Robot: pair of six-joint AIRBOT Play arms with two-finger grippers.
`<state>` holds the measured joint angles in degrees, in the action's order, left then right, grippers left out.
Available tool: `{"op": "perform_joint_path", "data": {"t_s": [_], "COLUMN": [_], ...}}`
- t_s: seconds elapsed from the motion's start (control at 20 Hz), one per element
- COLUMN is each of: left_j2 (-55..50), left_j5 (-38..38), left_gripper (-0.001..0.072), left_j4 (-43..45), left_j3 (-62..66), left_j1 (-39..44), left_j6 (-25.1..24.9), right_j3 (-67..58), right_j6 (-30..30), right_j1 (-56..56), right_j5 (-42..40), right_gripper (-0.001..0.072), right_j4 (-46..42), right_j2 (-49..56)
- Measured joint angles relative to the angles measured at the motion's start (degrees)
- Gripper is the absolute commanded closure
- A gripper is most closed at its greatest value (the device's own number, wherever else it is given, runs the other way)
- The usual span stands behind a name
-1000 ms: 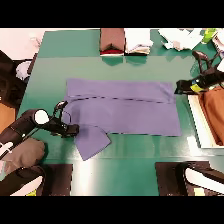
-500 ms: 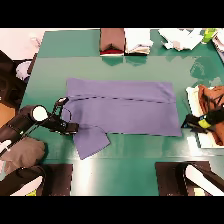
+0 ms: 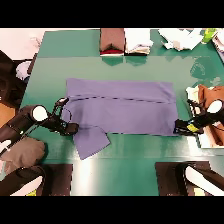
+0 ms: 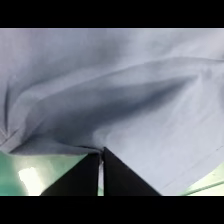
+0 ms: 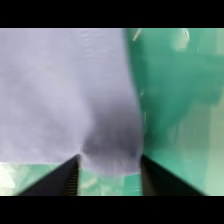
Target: Fold the shirts.
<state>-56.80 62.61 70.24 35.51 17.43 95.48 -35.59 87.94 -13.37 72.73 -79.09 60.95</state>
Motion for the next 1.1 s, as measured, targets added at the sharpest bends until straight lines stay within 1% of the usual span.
{"op": "perform_joint_path", "data": {"t_s": [0.1, 0.25, 0.4, 0.7, 0.8, 0.95, 1.1], "left_j2": [0.0, 0.22, 3.26, 12.76, 14.43, 14.73, 11.06], "left_j5": [0.2, 2.4, 5.35, 17.25, 19.71, 19.56, 15.5], "left_gripper": [0.0675, 0.0677, 0.0677, 0.0676, 0.0676, 0.0676, 0.0676], "left_j4": [0.04, 1.07, 3.78, 6.32, 6.54, 7.85, 11.34], "left_j3": [0.04, 0.76, 1.81, 2.8, 4.22, 7.93, 12.59], "left_j1": [0.0, 0.0, 0.0, 0.04, 0.04, 0.04, 0.02], "left_j6": [-0.33, -1.11, -1.03, -0.2, -0.26, -1.2, -2.14], "right_j3": [-0.26, -0.44, -0.31, -0.46, -0.63, -3.32, -8.83], "right_j6": [0.24, 0.46, 0.61, 0.63, 0.63, 0.61, 0.61], "right_j1": [2.99, 6.19, 7.52, 5.42, 3.76, 2.25, 3.04], "right_j5": [-0.04, -0.13, 0.2, 9.6, 11.52, 12.2, 10.73], "right_gripper": [0.0693, 0.0693, 0.0693, 0.0694, 0.0694, 0.0695, 0.0695], "right_j4": [0.09, -0.2, -1.2, -7.08, -8.57, -9.51, -9.97], "right_j2": [1.55, 2.21, -0.68, -13.07, -16.48, -17.99, -13.88]}}
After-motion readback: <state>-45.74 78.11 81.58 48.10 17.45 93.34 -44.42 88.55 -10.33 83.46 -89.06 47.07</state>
